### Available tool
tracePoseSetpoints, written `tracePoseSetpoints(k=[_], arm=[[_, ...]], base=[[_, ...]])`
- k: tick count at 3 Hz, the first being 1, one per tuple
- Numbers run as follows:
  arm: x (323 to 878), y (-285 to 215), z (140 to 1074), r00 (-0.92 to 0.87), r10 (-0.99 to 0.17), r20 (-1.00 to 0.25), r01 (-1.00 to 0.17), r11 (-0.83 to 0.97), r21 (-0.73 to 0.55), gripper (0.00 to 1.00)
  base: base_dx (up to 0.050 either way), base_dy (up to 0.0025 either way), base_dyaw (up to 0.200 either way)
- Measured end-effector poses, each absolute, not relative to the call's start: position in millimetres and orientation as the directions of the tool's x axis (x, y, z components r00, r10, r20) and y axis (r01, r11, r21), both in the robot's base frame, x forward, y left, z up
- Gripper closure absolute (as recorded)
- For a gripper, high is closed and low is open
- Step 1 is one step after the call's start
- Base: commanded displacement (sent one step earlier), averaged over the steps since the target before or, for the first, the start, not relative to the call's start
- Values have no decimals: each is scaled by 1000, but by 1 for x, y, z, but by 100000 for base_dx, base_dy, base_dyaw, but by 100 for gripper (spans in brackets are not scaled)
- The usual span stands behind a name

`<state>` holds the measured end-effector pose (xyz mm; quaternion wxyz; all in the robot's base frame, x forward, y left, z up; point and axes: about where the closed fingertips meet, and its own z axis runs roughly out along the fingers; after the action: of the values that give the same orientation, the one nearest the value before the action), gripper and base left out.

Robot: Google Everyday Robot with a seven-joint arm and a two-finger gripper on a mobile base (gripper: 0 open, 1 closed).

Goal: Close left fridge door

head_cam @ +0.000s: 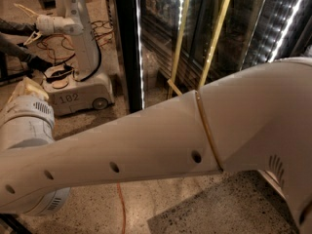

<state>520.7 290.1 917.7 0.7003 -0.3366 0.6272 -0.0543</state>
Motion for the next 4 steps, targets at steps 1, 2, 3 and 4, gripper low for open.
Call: tracePoseSetpoints(k=[1, 2, 3, 4], arm=[[521, 290, 918, 207, -498, -842, -346, 768, -540, 100], [523, 286, 920, 198, -480, -854, -315, 794, -520, 100], [526, 282, 923, 198, -414, -889, -247, 856, -454, 100], [535, 268, 929, 180, -359, -916, -127, 915, -384, 100]], base=[[0, 0, 0], [0, 0, 0], [0, 0, 0], [0, 0, 0]])
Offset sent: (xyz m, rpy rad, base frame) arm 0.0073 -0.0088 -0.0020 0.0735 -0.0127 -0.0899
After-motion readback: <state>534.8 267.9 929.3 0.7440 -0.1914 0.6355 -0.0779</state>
